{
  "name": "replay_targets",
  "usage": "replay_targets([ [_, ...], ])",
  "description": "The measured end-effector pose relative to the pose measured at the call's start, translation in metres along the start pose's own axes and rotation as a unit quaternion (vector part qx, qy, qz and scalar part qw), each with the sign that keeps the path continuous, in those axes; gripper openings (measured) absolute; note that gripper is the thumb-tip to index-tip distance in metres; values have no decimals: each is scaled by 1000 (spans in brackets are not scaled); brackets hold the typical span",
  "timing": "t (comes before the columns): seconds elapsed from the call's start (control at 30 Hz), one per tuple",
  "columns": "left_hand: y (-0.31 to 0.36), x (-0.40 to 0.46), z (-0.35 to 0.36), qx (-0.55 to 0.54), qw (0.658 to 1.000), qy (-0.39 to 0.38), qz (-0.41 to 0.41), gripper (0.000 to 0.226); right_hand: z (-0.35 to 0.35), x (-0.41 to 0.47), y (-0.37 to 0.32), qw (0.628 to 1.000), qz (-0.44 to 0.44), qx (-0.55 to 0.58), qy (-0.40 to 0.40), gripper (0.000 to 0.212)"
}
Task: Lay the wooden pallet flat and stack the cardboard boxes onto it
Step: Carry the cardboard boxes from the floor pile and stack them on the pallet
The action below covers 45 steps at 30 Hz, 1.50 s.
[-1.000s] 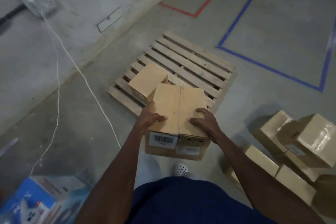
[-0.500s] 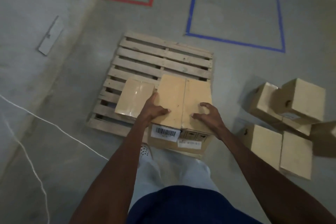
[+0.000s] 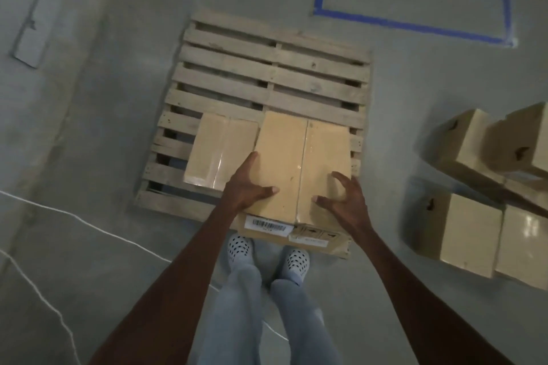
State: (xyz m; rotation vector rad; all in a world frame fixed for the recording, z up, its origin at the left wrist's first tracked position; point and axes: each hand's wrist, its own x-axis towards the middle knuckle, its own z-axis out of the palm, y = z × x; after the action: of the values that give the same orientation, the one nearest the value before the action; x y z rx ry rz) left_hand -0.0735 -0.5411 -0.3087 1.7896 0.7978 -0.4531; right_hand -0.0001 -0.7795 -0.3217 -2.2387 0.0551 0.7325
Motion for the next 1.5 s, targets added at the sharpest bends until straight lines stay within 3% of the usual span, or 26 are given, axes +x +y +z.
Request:
replay_targets([
  [0.13,-82,83,38,63,997,-40,9,110,71,64,69,1000,11,-18,22,78],
  [0.4,-223,231,80,194,978,-44,70,104,212,175,202,995,-44,-63,68,81],
  [0.63,-277,242,105,328,936,-53,116,96,254,189,259,994,-68,-77,29,105],
  [0.73,-281,239,104,412,887,-51,201,95,251,170,263,985,-105,-132,-29,129],
  [0.8,-285,240,100,521,823,-63,219,114,252,163,266,973,-139,-176,-54,136],
  [0.87,-289,243,93,576,789,-60,204,130,250,162,268,962,-163,-214,-50,133],
  [0.97,-291,250,80,572,802,-66,161,130,248,167,266,958,-165,-233,-40,129],
  [1.23,-293,255,79,515,842,-59,149,117,243,191,261,945,-230,-230,-24,114],
  [1.5,-287,255,76,522,837,-68,152,105,243,201,261,937,-254,-239,-16,110],
])
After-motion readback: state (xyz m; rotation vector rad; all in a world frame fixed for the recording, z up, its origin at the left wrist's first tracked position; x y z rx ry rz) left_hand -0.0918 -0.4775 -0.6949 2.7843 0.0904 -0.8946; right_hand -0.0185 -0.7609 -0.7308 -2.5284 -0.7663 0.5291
